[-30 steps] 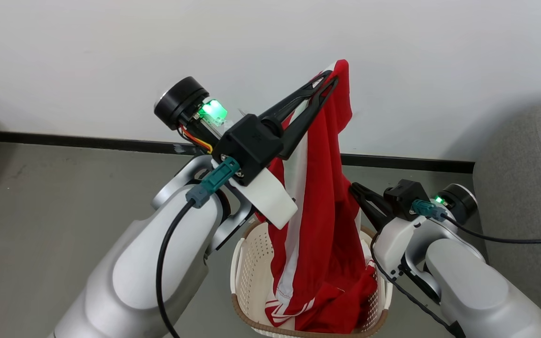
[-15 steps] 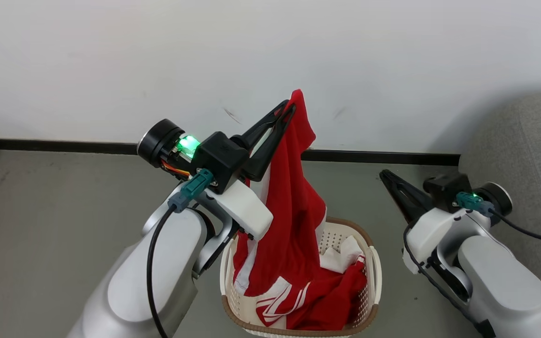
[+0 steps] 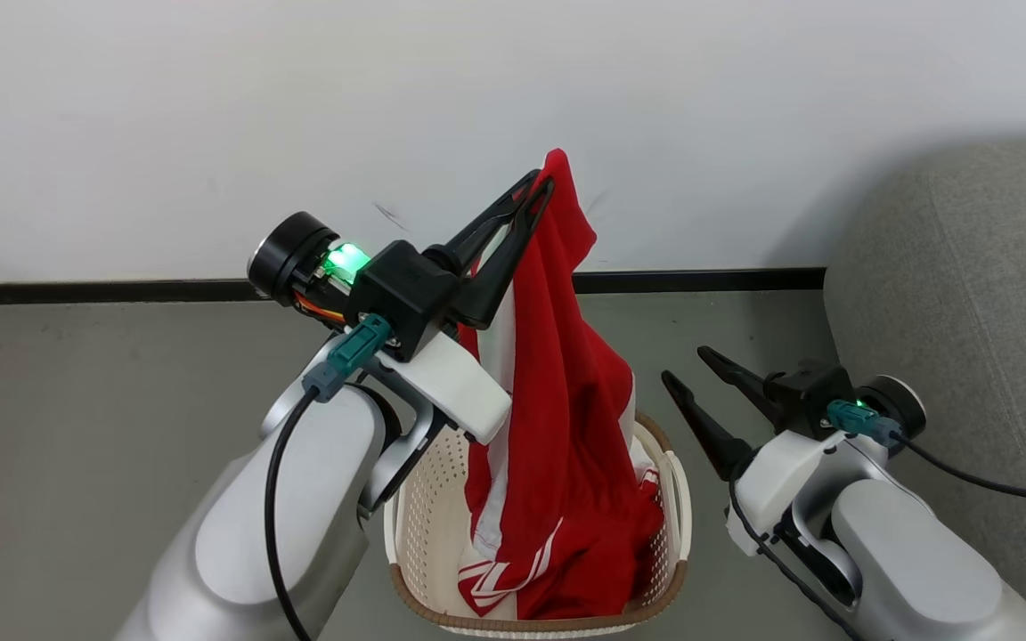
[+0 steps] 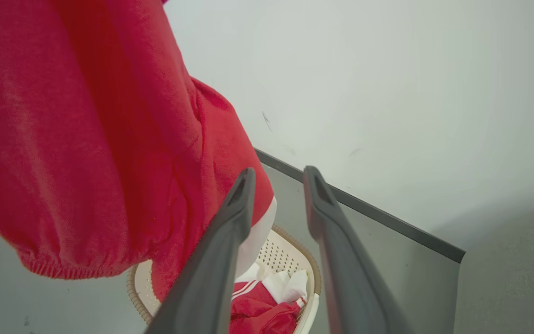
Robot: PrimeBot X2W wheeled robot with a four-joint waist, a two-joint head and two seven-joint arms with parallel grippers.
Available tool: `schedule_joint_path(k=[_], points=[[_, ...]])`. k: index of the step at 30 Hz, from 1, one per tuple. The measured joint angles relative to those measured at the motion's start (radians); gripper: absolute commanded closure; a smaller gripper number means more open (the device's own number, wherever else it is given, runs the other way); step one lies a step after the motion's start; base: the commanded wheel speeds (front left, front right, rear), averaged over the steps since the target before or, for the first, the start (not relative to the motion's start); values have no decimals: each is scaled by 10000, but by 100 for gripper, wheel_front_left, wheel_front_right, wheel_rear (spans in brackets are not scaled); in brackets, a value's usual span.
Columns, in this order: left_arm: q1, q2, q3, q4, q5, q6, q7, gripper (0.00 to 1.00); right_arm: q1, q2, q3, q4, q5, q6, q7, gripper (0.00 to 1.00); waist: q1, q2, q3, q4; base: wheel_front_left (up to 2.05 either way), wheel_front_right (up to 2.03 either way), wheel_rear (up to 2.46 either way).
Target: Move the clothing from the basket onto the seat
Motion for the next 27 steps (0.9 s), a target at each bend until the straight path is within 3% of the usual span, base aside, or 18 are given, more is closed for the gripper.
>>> schedule_joint_path(k=[1,2,13,27], points=[[0,6,4,-12,4,2,0,100,-1,61,0,-90,0,0,0,8,0,0,15,-38,0,0,0],[0,19,6,-13,27,4,-2,100,1,113,-17,-188,0,0,0,0,0,0,28,-74,0,0,0],[7,84,-15,31,69,27,-90,100,728,270,-905,-1151,-6,0,0,0,0,0,-67,-308,0,0,0],[75,268,234,94,54,215,-136,100,2228,205,-2790,-2652,-548,0,0,0,0,0,-280,-604,0,0,0]])
